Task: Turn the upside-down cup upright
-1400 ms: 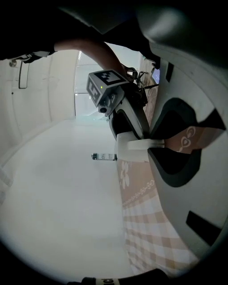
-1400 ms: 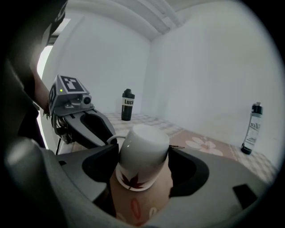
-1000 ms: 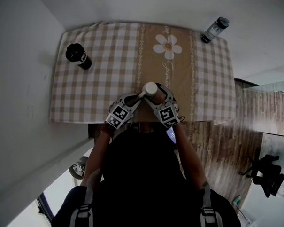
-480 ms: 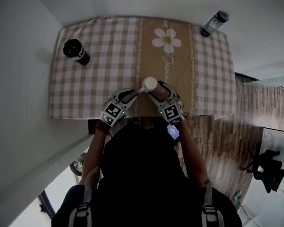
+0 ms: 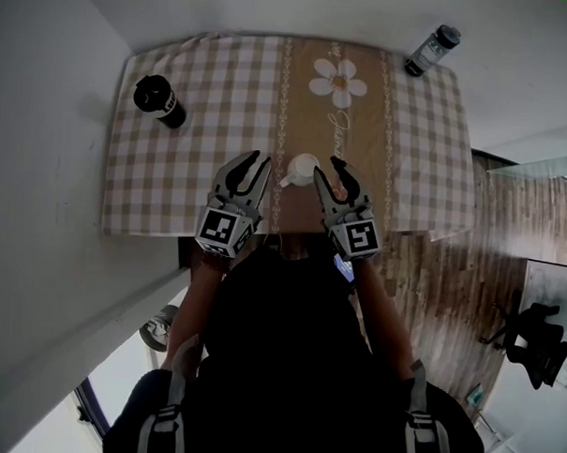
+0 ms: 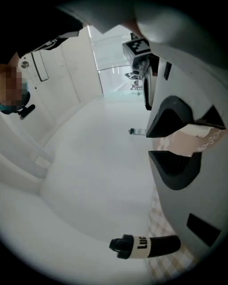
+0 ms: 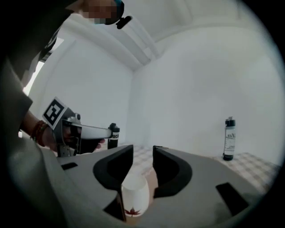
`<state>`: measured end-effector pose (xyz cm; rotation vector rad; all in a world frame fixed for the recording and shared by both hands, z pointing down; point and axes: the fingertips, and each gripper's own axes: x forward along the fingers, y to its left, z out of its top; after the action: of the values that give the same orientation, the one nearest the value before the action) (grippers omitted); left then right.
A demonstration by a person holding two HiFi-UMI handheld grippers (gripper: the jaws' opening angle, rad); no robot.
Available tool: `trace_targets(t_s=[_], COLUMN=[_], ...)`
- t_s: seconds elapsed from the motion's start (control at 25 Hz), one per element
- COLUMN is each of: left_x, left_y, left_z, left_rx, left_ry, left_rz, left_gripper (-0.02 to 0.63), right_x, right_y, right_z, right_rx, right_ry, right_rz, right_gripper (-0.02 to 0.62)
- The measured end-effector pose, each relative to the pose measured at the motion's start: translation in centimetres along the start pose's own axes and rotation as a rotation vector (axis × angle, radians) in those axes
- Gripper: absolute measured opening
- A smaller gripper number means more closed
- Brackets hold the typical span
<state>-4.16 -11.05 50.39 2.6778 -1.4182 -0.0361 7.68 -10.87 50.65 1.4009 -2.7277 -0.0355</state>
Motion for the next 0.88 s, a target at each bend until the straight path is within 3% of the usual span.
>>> trace_targets(t_s=[0.12, 0.2, 0.32, 0.56, 0.88], left_x=[0.1, 0.0, -0.2, -1.0, -0.8], left_y=[0.0, -0.1, -0.3, -0.6, -2.4], left_z=[2.3, 3.0, 3.2, 2.8, 2.1], left_rx=[0.016, 0.045, 0.057, 0.061, 0.106], left_ry=[-0.065, -0.084, -0.094, -0.083, -0.067], left_rz=[0.084, 0.140, 0.191, 0.228, 0.189], left_gripper=[0.075, -0.011, -0.011, -0.011, -0.011], right_x=[-0.1, -0.3, -0.2, 0.0, 0.4], right_y=[0.2, 0.5, 1.4, 3.3, 5.2], right_z=[2.3, 3.0, 3.7, 3.8, 2.9], right_rx=[0.021, 0.041, 0.045, 0.054, 0.033], right_ry=[-0.053, -0.068, -0.089, -0.111, -0.082], right_rz=[-0.073, -0.111, -0.141, -0.128, -0.108], right_gripper=[0.091, 0.086, 0.018, 0.016, 0.003])
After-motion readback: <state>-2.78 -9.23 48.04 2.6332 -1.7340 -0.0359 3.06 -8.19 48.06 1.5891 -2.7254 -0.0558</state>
